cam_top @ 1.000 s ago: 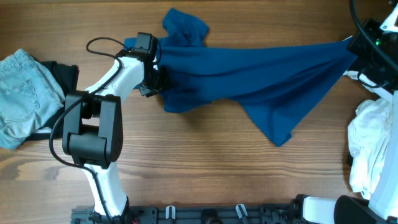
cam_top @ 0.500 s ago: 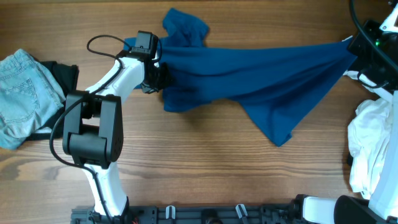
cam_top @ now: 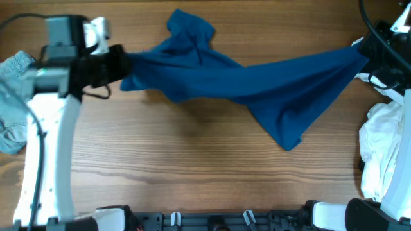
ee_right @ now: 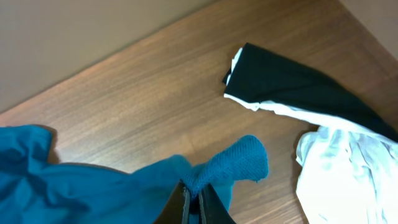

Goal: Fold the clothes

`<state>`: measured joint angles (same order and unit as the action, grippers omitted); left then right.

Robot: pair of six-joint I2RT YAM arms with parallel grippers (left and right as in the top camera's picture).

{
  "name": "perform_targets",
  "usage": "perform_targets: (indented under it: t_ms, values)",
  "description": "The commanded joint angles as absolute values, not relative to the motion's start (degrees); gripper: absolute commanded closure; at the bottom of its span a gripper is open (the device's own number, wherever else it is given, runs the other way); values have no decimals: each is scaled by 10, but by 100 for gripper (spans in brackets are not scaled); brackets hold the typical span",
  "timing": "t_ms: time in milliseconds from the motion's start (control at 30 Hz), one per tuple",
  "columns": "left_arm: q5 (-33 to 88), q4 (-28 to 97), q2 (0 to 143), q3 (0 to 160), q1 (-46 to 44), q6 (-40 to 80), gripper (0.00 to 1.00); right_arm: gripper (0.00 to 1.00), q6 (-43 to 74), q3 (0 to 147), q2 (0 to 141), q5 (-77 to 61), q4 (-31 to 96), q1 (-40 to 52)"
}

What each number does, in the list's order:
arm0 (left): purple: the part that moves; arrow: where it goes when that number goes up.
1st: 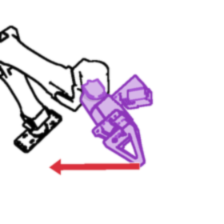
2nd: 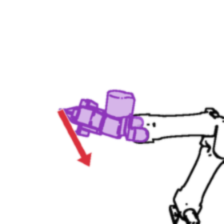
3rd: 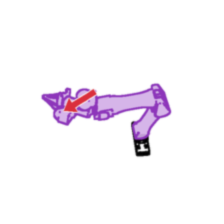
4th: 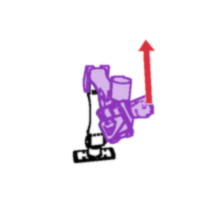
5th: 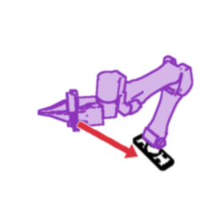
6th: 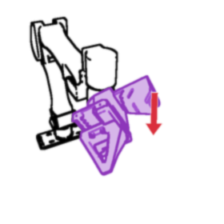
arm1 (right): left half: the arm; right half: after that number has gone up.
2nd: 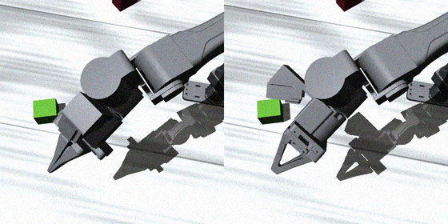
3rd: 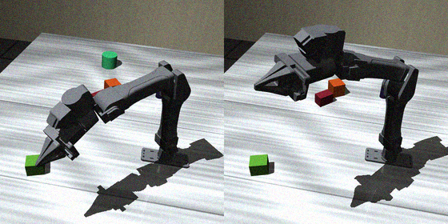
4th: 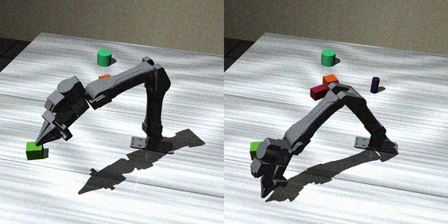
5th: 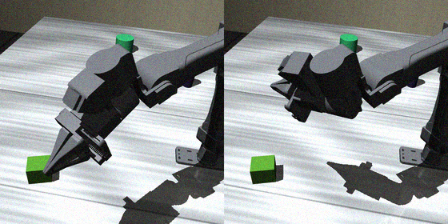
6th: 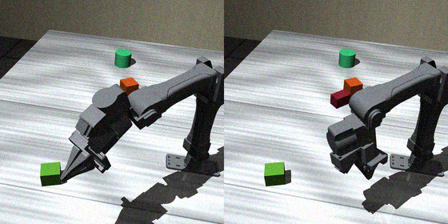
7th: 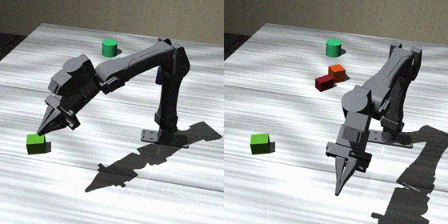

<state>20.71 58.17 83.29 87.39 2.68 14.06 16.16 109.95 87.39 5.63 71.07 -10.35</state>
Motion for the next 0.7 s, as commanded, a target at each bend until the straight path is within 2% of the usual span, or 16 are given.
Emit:
perform_targets:
  t_ms: [0,67,267,400,667]
  values:
    - [256,586,801,892,90,124,96,96,150,1102,872,72,719,-105]
    - [285,588,768,924,149,124,96,96,150,1102,861,58,719,-106]
    - [385,622,719,1033,249,142,96,96,150,1129,797,37,718,-110]
    - [427,632,695,1101,277,163,96,96,165,1155,735,37,701,-125]
    - [426,651,647,1194,291,172,96,96,166,1157,619,49,636,-125]
